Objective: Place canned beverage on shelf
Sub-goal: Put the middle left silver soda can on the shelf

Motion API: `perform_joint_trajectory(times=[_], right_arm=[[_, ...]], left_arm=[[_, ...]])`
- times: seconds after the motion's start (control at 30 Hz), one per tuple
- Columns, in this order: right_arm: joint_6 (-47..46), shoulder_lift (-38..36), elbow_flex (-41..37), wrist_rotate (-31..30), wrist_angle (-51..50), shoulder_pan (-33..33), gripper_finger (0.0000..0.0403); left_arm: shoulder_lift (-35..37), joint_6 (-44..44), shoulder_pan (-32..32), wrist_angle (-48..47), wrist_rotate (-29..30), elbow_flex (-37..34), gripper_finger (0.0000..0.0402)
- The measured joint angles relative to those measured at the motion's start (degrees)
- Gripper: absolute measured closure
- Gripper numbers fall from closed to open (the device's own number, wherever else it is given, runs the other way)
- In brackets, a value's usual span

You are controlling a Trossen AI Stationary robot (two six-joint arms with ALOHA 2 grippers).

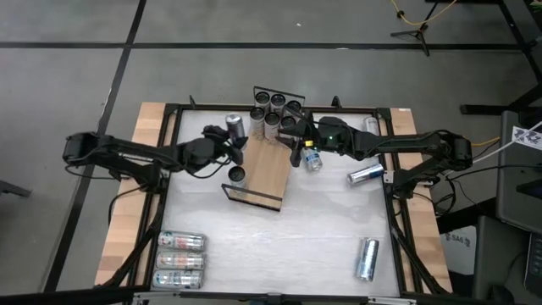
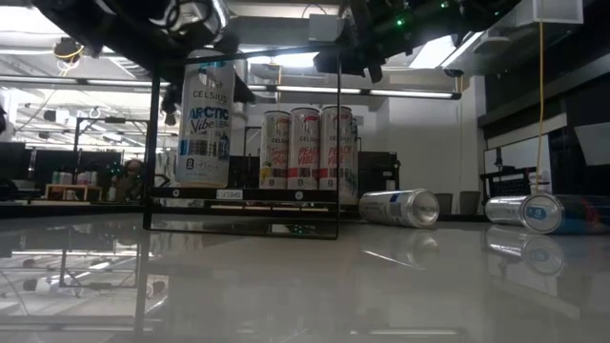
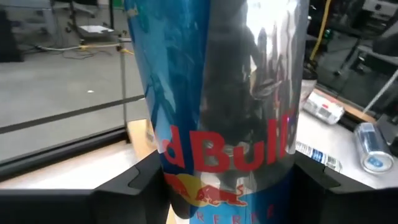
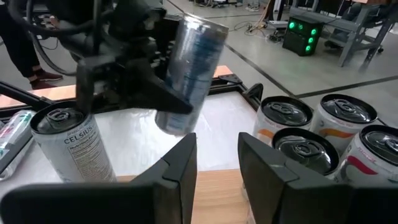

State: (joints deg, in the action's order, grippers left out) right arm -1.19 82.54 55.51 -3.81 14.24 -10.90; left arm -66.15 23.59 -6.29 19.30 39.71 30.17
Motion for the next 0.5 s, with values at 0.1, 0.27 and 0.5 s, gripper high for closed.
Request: perform_joint_trajectory(times=[0.1, 0.27, 0.5], right_arm=[[0.0, 0.0, 0.0, 0.0, -0.7, 0.0, 0.029], [0.0, 0.0, 0.0, 0.0, -1.7, 0.0, 0.029], [0.0, 0.0, 0.0, 0.0, -1.9, 0.0, 0.029]], left_arm=[[-2.6, -1.7, -1.9, 3.0, -2.5, 0.0, 0.0181], [-7.0, -1.8, -3.8, 6.0, -6.2, 0.0, 0.0178], [-13.0, -1.8, -3.7, 10.2, -8.0, 0.0, 0.0177]])
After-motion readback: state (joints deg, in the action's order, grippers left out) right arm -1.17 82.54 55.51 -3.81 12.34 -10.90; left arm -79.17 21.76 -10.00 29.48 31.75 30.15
